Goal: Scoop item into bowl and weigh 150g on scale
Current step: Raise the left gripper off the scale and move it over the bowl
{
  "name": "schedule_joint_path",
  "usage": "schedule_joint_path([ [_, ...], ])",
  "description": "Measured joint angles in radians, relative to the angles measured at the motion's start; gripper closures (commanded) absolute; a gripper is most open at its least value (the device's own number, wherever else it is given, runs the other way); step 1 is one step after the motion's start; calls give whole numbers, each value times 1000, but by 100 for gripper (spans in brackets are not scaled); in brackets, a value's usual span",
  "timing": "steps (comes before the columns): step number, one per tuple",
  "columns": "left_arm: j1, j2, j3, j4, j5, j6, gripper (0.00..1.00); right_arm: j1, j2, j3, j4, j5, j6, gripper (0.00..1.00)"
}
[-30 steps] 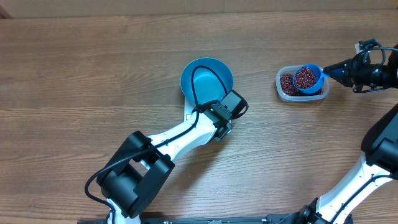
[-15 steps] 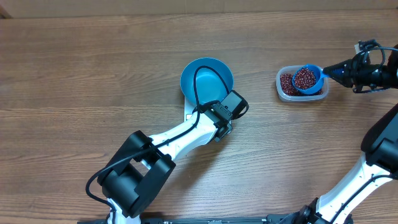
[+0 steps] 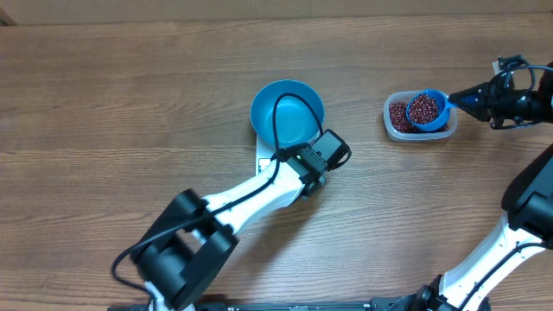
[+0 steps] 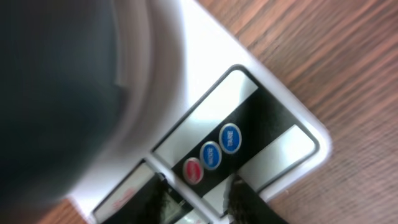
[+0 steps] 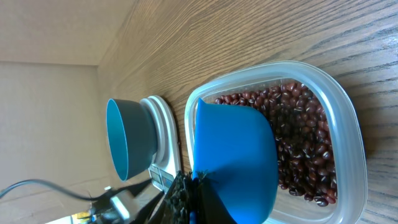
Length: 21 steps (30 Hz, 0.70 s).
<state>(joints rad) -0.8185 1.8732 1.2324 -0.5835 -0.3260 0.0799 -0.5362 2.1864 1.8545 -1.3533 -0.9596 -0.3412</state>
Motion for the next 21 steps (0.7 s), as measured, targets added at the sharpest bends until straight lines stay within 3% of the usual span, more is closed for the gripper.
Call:
schedule_joint_path([
  [3,0,-84,0,-4,0,2,0,0,0,0,0,0,0,96],
  [14,0,-422,0,-137,45,-7,0,0,0,0,11,6,0,96],
  [21,0,-524,0,-177,82,-30,1,0,0,0,15,6,0,96],
])
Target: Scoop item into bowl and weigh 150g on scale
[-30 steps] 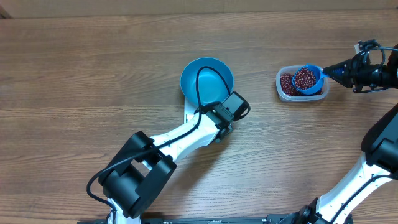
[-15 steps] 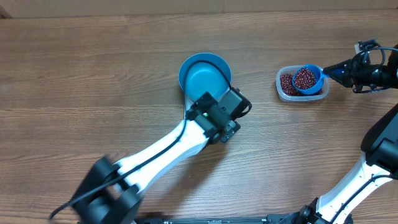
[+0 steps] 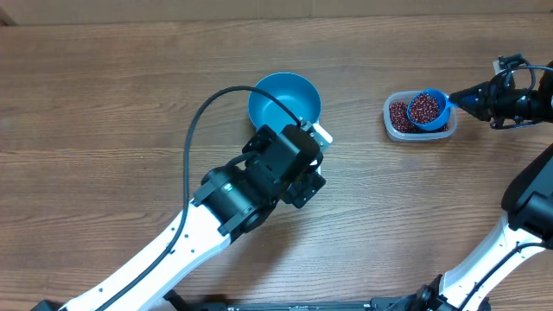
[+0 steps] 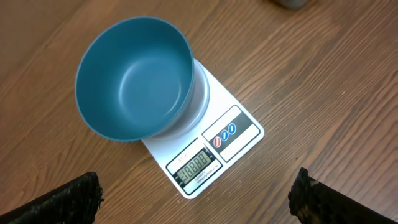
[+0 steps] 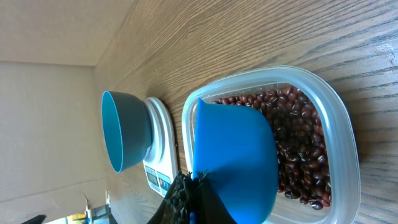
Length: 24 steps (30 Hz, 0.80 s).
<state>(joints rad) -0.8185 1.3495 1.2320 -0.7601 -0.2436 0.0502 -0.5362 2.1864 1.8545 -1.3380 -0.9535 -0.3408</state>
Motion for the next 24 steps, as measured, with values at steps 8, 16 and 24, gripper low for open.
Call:
schedule_joint_path([
  [8,14,17,0,86,-40,-59,0,0,0,0,1,0,0,96],
  [16,76,122,0,187,-15,-71,0,0,0,0,1,0,0,96],
  [24,160,209,27,195,34,-45,0,0,0,0,1,0,0,96],
])
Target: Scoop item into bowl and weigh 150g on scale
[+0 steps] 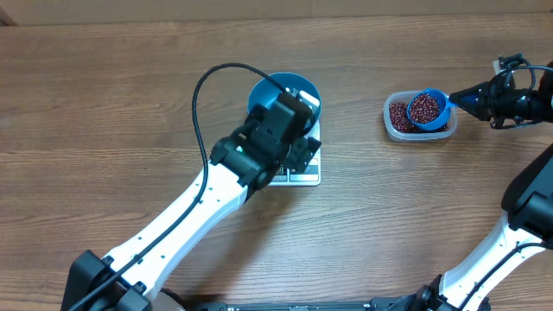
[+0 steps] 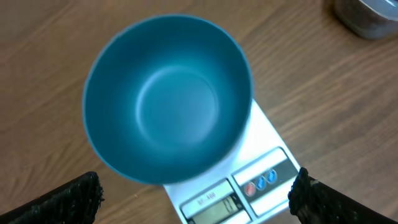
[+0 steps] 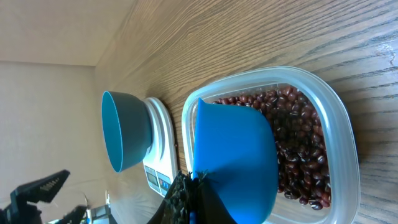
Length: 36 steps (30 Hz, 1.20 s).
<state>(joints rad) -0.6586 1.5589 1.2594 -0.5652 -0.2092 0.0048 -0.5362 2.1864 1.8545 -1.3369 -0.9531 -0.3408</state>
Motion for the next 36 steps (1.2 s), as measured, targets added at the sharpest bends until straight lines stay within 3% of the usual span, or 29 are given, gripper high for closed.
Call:
schedule_joint_path([
  [17,26,196,77,39,-90,108,0,0,0,0,-2,0,-15,96],
  [36,26,216,77,38,-97,111,1,0,0,0,-2,0,-23,96],
])
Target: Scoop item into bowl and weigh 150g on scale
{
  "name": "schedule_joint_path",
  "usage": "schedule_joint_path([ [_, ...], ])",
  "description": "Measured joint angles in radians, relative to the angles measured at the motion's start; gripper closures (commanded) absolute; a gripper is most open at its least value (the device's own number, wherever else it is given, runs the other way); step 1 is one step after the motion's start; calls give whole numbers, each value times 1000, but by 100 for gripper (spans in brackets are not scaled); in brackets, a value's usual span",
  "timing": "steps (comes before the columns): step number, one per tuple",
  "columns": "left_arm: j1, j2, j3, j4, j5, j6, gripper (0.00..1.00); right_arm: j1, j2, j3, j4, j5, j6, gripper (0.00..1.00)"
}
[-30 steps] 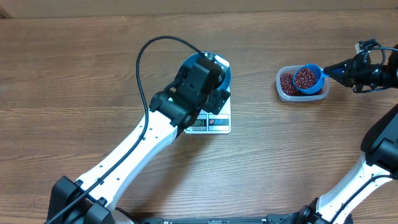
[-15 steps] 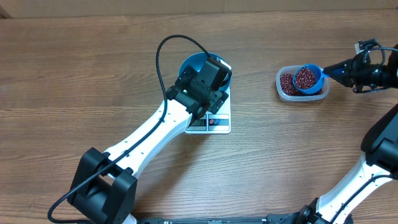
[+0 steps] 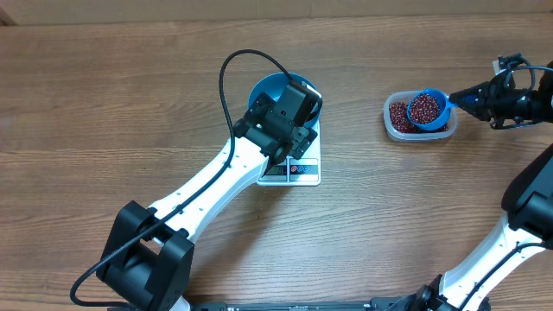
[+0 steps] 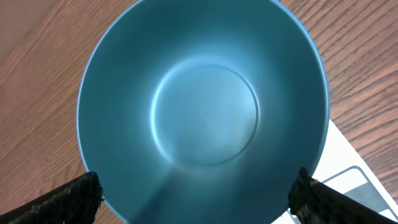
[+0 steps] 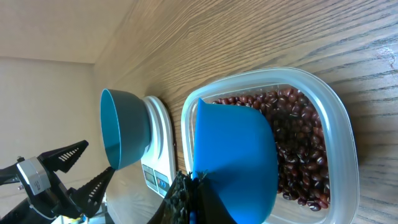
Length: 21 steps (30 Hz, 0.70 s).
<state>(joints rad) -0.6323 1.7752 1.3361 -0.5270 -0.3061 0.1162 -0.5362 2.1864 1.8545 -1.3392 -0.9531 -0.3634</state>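
An empty teal bowl stands on the white scale at mid table. My left gripper hangs open just above the bowl, its fingertips spread wider than the rim; the arm hides most of the bowl in the overhead view. At the right, my right gripper is shut on the handle of a blue scoop heaped with red beans, held over the clear bean container. The bowl and scale show far off in the right wrist view.
The scale's display and buttons face the near side of the table. A black cable loops up from the left arm. Bare wooden table lies around both groups.
My left gripper has moved farther back and lower over the bowl, which now fills its view; the scale's panel has nearly left that view. The right gripper and loaded scoop have not moved.
At first my left gripper was pressed low at the scale's buttons. It then stood open, high above bowl and scale, then centred over the bowl, and now hangs close over it. All the while the right gripper held the bean-filled scoop over the container.
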Motion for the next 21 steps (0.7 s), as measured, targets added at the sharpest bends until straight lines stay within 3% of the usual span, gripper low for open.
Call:
schedule_joint_path([
  [21,0,0,0,5,40,20,1,0,0,0,1,0,-1,96],
])
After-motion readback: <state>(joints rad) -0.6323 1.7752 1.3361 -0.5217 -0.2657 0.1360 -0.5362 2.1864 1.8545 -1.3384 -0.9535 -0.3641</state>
